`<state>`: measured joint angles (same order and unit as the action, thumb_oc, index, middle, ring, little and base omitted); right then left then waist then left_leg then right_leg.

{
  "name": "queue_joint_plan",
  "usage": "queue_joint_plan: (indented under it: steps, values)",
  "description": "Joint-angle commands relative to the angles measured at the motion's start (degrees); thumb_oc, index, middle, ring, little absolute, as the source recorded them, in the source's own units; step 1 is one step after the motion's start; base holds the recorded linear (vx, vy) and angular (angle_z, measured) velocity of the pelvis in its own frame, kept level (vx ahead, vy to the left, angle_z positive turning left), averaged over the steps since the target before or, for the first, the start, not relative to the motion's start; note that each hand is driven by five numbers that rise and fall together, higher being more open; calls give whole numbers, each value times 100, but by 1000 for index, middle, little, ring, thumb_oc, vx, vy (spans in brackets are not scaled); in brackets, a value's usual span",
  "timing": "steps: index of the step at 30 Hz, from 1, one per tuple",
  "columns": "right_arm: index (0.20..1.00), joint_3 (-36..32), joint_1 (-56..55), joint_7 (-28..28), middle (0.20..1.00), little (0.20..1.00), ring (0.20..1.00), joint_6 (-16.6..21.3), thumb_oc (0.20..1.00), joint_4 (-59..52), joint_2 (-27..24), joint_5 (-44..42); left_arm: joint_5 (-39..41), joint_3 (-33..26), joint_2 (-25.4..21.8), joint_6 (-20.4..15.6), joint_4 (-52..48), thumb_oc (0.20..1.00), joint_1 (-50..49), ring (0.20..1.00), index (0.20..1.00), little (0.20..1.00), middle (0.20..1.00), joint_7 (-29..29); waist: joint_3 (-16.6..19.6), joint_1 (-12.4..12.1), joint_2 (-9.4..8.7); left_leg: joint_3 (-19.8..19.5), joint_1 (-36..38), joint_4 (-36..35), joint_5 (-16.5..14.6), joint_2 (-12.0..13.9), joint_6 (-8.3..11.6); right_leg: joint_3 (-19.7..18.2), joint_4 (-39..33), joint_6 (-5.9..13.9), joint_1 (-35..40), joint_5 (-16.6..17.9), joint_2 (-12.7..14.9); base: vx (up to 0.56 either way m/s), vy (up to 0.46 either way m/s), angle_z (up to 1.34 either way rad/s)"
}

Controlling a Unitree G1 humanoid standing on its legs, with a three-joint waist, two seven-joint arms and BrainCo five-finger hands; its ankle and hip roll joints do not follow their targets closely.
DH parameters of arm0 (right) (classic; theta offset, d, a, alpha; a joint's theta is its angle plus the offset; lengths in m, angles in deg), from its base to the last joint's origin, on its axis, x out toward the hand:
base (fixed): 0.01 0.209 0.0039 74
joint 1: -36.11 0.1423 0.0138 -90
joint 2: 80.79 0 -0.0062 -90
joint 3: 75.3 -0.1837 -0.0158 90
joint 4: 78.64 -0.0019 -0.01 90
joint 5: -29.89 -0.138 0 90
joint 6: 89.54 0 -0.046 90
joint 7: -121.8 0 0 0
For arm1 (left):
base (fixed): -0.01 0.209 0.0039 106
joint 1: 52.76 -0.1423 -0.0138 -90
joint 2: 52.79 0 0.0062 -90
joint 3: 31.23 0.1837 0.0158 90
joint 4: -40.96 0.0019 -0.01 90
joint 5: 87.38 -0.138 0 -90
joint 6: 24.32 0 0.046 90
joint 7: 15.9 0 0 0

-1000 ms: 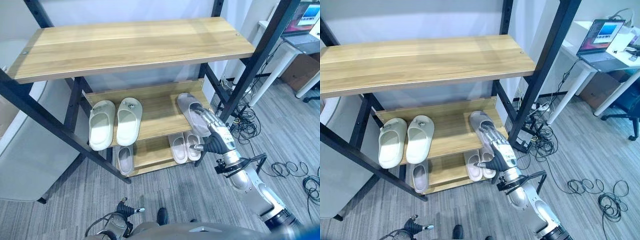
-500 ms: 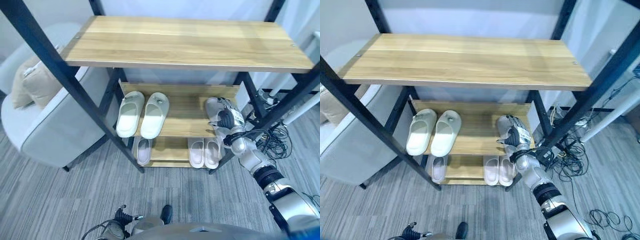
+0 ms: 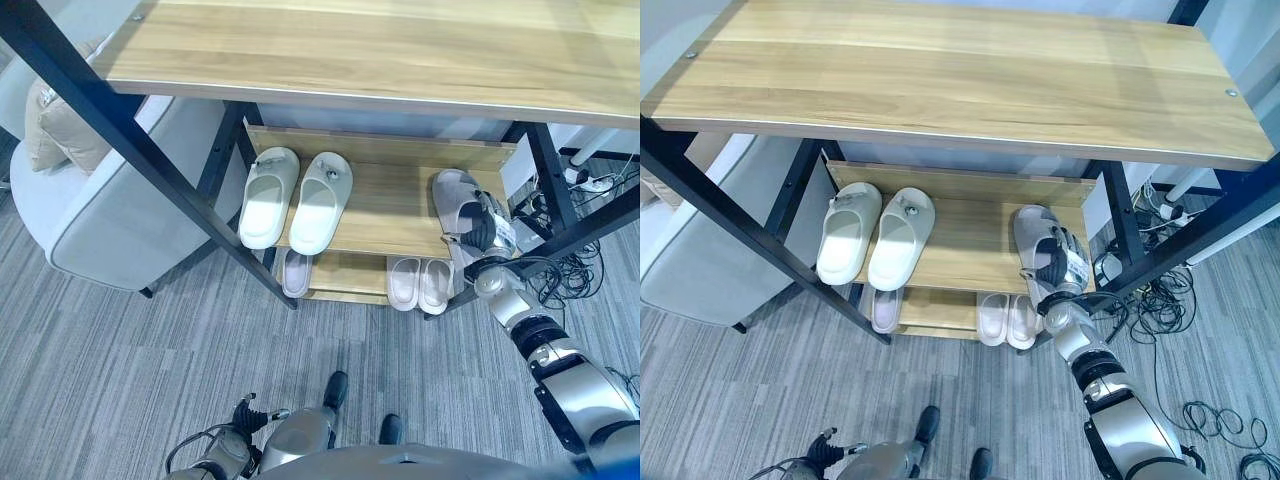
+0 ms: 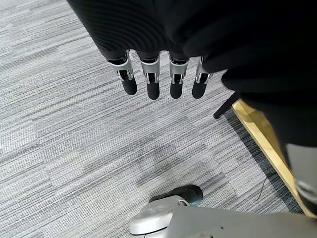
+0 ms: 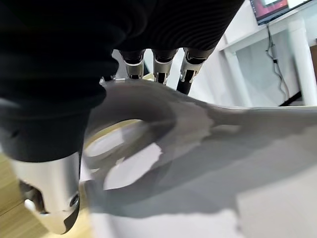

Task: Arrange the slippers neatly on the shoe rack.

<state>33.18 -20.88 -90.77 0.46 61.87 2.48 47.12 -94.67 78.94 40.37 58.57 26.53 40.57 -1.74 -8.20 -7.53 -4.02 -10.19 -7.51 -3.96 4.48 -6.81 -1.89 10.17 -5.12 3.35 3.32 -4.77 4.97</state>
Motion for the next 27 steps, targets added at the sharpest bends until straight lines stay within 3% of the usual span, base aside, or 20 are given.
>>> queue_joint_plan:
  steps: [1, 2, 12, 18, 27]
  values:
    - [467, 23, 297, 28, 467, 467, 467, -44, 467, 274, 29, -494, 127, 218, 327, -57, 198, 1000, -2, 1000, 1000, 1000, 1000, 34, 136, -157, -181, 335, -299, 840, -983, 311, 163, -52, 434, 717, -412, 667, 972, 0, 0, 0]
    - [200, 85, 391, 114, 200, 200, 200, -85, 200, 457, 141, -634, 149, 236, 318, -47, 197, 1000, 15, 1000, 1000, 1000, 1000, 42, 135, -166, -184, 313, -303, 779, -950, 316, 175, -19, 420, 714, -422, 669, 971, 14, -9, 3]
    - [200, 209, 353, 35, 200, 200, 200, -59, 200, 506, 435, -720, 192, 248, 348, -9, 192, 1000, 88, 1000, 1000, 1000, 1000, 128, 105, -171, -163, 239, -344, 754, -924, 291, 187, 55, 405, 708, -421, 651, 976, 2, 0, 1]
    - [200, -114, -348, -138, 200, 200, 200, 217, 200, -1242, 311, -459, 83, 39, 384, 50, 215, 1000, 130, 1000, 1000, 1000, 1000, 176, 96, -75, -142, 230, -241, 685, -938, 302, 166, 75, 439, 709, -385, 610, 989, 9, 16, 9]
    - [200, -174, -1434, -145, 200, 200, 200, 526, 200, -3252, -124, 1085, -247, -220, 433, -31, 206, 1000, 31, 1000, 1000, 1000, 1000, 178, 151, 57, -140, 277, 5, 560, -958, 354, 136, 62, 457, 725, -295, 572, 989, 6, 9, -1]
